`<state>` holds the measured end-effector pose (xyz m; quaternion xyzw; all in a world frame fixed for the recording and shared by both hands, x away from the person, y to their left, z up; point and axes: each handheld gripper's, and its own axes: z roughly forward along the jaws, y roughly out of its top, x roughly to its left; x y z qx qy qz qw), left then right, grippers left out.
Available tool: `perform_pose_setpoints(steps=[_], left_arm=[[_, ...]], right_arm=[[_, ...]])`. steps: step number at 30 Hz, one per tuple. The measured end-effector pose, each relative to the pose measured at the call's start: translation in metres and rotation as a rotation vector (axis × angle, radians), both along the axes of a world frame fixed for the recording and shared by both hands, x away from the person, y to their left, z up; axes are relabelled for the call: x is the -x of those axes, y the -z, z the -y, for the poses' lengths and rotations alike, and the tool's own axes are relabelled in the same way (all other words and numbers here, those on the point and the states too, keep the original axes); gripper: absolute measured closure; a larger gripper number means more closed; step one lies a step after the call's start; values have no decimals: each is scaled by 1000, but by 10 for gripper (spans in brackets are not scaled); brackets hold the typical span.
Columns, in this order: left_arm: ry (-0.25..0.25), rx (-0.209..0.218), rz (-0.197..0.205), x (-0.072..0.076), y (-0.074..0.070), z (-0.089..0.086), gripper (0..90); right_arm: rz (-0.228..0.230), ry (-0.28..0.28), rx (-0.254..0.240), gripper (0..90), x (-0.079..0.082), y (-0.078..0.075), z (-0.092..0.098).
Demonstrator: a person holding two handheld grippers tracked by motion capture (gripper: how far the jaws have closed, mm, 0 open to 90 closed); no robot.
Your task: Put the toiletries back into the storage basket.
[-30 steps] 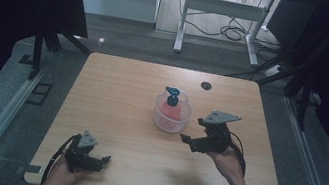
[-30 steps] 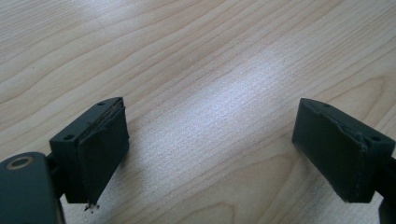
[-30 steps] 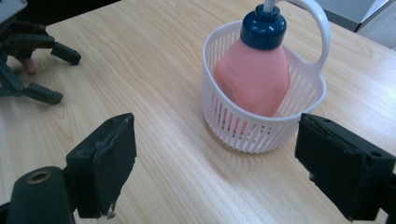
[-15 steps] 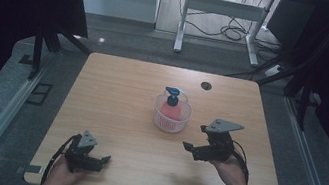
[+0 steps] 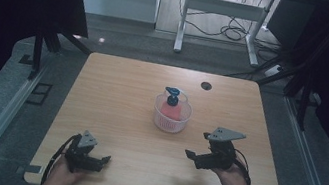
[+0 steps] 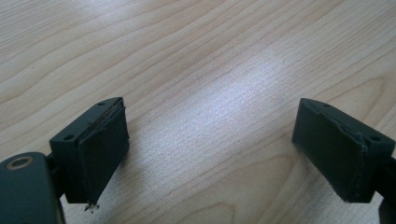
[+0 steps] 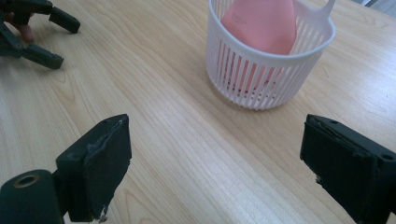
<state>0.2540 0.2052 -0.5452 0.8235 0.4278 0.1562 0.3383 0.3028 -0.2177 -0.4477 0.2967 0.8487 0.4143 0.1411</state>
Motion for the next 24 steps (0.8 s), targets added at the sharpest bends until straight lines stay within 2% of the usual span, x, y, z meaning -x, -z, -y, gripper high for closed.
perform_pose_setpoints(steps=[18, 24], left_arm=[[-1, -1, -3, 0, 0, 0, 105], [-3, 1, -3, 0, 0, 0, 105]], right_arm=[[8, 22, 26, 76, 17, 15, 15], [-4, 35, 22, 73, 24, 23, 23]])
